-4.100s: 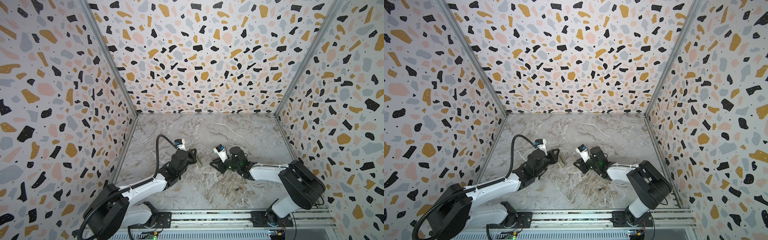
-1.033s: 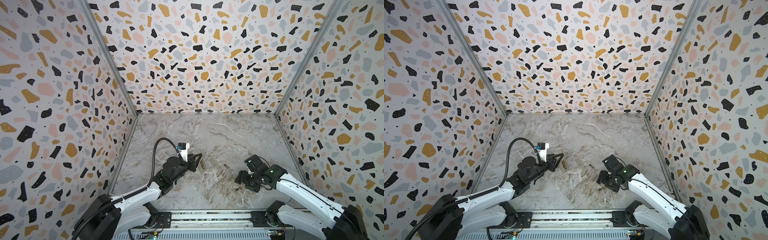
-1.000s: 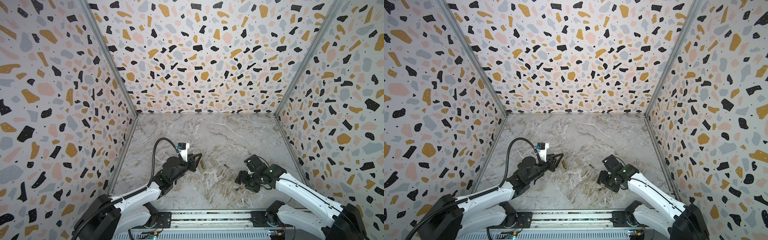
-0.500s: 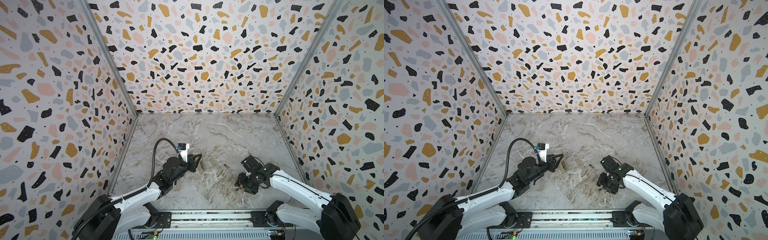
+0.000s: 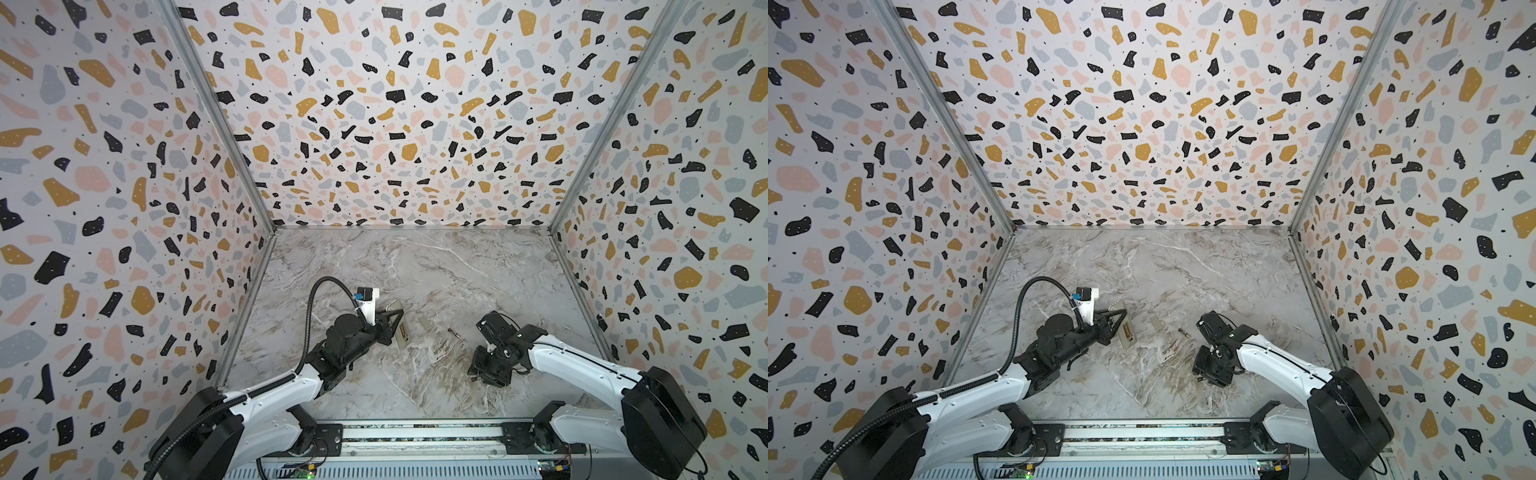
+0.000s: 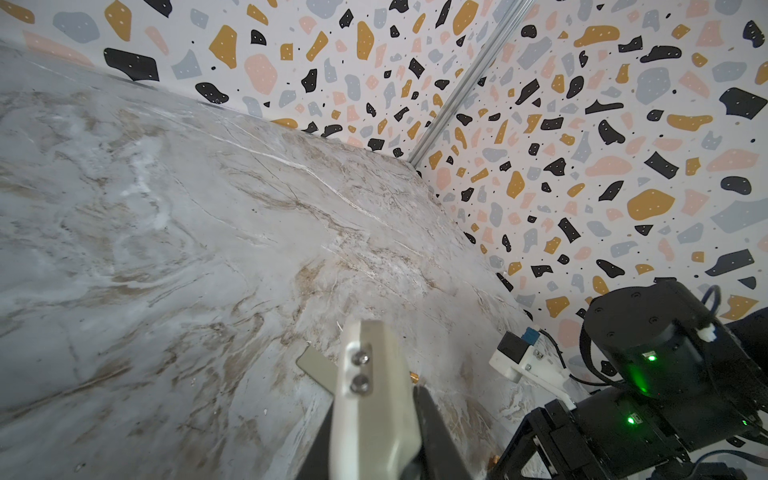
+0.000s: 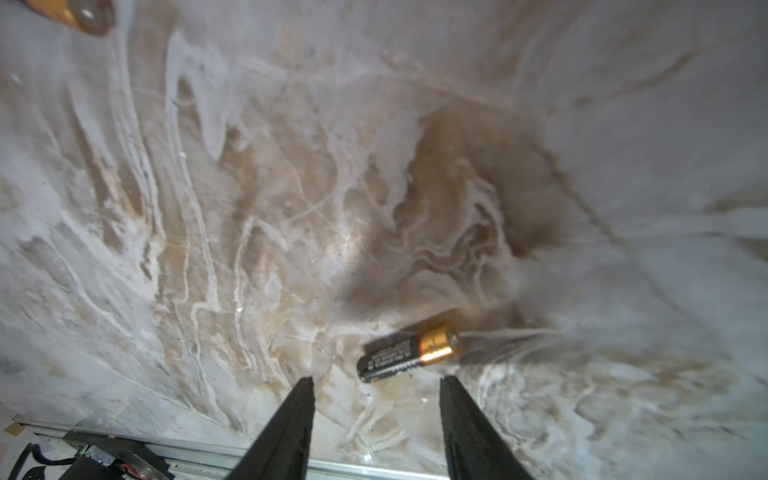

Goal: Load the batteries into the remote control
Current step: 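Lower the right gripper and pinch the AA battery, lifting it upright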

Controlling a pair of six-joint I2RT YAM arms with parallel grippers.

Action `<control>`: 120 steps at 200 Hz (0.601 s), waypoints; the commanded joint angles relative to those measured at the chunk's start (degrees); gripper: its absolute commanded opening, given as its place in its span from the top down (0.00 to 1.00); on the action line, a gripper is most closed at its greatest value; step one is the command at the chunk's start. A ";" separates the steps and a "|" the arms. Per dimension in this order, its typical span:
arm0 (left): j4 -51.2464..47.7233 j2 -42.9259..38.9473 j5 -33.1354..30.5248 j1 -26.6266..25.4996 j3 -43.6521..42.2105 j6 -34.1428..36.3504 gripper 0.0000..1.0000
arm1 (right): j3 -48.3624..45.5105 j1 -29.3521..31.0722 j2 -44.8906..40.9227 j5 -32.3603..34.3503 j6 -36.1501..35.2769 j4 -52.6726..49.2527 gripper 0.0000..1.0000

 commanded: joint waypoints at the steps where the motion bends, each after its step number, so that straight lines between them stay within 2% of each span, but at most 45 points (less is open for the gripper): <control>1: 3.90 -0.21 0.17 0.20 -0.68 0.36 1.00 | -0.06 -0.16 0.33 0.33 -0.66 -0.34 0.50; 72: 3.91 -0.32 -0.03 0.20 -0.85 0.47 1.00 | -0.97 -0.78 2.82 1.00 -2.19 1.77 0.54; 120: 4.09 -0.29 -0.18 0.20 -1.02 0.45 1.00 | -1.49 -0.80 4.34 1.81 -4.27 1.70 0.63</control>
